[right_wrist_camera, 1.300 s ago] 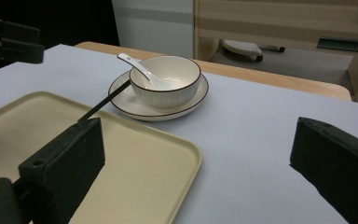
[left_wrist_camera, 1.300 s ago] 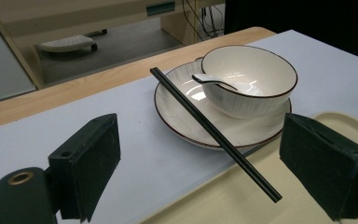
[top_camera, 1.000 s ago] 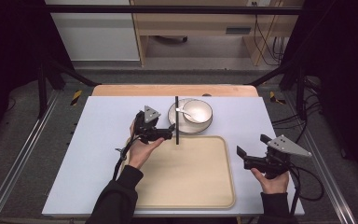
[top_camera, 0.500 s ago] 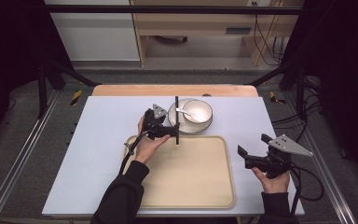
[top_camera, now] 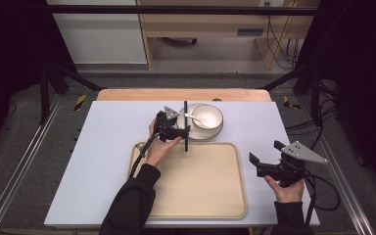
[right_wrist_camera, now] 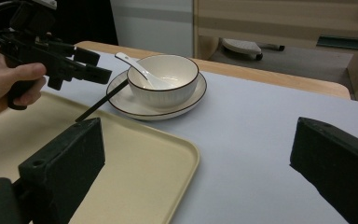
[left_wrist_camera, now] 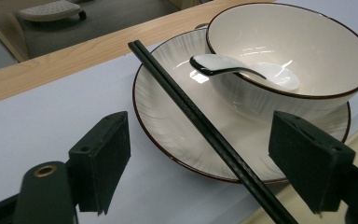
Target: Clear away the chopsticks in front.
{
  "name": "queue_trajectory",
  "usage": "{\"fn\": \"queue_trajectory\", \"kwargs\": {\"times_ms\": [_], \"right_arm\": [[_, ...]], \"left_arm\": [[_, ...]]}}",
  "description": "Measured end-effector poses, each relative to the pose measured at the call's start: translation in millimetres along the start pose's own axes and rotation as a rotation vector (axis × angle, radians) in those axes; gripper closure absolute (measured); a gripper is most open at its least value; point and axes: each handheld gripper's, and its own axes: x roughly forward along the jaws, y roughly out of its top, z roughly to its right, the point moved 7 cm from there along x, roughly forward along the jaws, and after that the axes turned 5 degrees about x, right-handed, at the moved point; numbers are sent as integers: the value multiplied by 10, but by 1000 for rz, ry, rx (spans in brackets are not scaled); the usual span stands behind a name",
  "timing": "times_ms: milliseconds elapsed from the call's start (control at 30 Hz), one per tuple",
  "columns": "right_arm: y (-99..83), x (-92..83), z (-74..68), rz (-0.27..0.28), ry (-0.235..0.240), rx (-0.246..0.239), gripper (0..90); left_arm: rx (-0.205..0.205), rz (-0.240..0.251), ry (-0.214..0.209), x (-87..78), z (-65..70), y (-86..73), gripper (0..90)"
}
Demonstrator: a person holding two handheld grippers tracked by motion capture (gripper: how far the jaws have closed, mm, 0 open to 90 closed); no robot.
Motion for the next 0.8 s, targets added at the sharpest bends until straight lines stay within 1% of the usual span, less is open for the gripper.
{"fn": "queue_trajectory", "kwargs": {"times_ms": [67, 100, 167, 200, 267, 300, 333, 367, 433, 467, 567, 600, 633, 700, 800], "right_arm": [[-3, 1, 2, -3, 1, 0, 31], [-5, 0, -1, -3, 2, 1, 31], [-1, -2, -3, -2, 3, 1, 31], [-1, -2, -3, -2, 3, 1, 31], [5, -5, -3, 1, 5, 4, 31], [5, -3, -3, 0, 4, 2, 31], [5, -3, -3, 0, 4, 2, 31], [1, 2, -9, -3, 4, 2, 31], [-1, 6, -16, -4, 5, 1, 31], [-1, 6, -16, -4, 5, 1, 31], [-8, 18, -18, -9, 6, -2, 31], [-8, 18, -18, -9, 6, -2, 31], [-12, 19, -22, -11, 7, 1, 31], [-11, 19, -21, -10, 7, 0, 31], [-3, 9, -19, -5, 9, 4, 31]], "left_arm": [[0, 0, 4, 27, -12, 3, 231], [-2, -19, 12, 63, -26, -22, 249], [-7, -24, 15, 85, -32, -40, 274], [-2, -34, 13, 91, -37, -52, 274], [5, -39, 16, 112, -40, -67, 299], [5, -38, 16, 123, -36, -71, 340], [6, -39, 15, 130, -34, -74, 340], [9, -44, 15, 157, -24, -85, 375], [14, -48, 20, 167, -24, -90, 416], [14, -47, 18, 171, -24, -90, 416], [12, -60, 3, 188, -22, -104, 476], [10, -59, 0, 192, -20, -105, 476], [5, -65, -8, 203, -16, -115, 503], [6, -68, -11, 207, -13, -120, 515], [9, -73, -18, 224, -1, -126, 566]]}}
